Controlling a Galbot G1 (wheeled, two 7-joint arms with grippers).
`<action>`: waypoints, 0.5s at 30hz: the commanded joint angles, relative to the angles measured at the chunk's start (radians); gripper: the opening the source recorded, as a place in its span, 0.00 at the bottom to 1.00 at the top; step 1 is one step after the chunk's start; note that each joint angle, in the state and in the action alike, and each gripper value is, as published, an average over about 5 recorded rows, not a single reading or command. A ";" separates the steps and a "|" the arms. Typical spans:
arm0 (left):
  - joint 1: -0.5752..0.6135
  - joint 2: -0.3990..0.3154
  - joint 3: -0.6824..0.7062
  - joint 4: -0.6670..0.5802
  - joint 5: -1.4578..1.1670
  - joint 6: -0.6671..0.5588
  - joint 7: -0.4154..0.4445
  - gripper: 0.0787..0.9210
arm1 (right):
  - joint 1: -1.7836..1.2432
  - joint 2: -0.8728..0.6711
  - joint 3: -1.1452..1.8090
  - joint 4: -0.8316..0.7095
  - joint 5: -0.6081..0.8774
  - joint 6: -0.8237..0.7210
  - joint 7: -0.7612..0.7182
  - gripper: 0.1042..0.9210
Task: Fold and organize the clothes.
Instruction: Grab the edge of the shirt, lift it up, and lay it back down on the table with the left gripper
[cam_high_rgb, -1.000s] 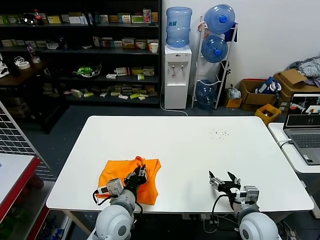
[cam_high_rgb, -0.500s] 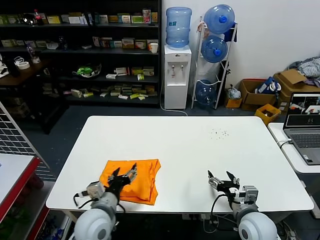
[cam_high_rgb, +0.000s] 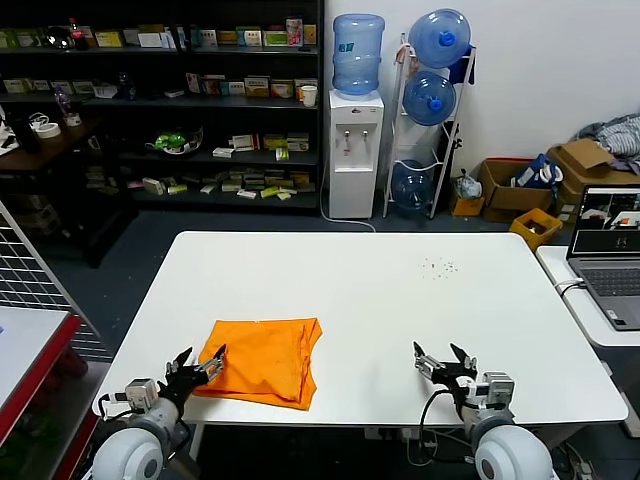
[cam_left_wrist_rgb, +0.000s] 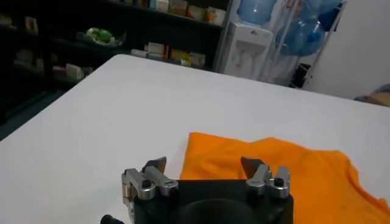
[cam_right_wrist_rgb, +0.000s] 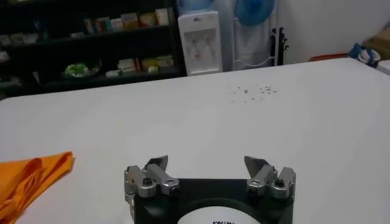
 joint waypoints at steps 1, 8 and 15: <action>-0.024 0.018 -0.021 0.138 0.024 -0.047 0.113 0.88 | -0.004 0.001 0.004 0.000 0.001 0.000 0.000 0.88; -0.035 0.004 -0.010 0.128 0.020 -0.043 0.096 0.86 | 0.002 0.011 -0.009 -0.007 -0.002 -0.001 0.003 0.88; -0.044 -0.015 0.000 0.119 -0.015 -0.014 0.076 0.66 | -0.001 0.007 -0.006 -0.004 -0.001 -0.001 0.003 0.88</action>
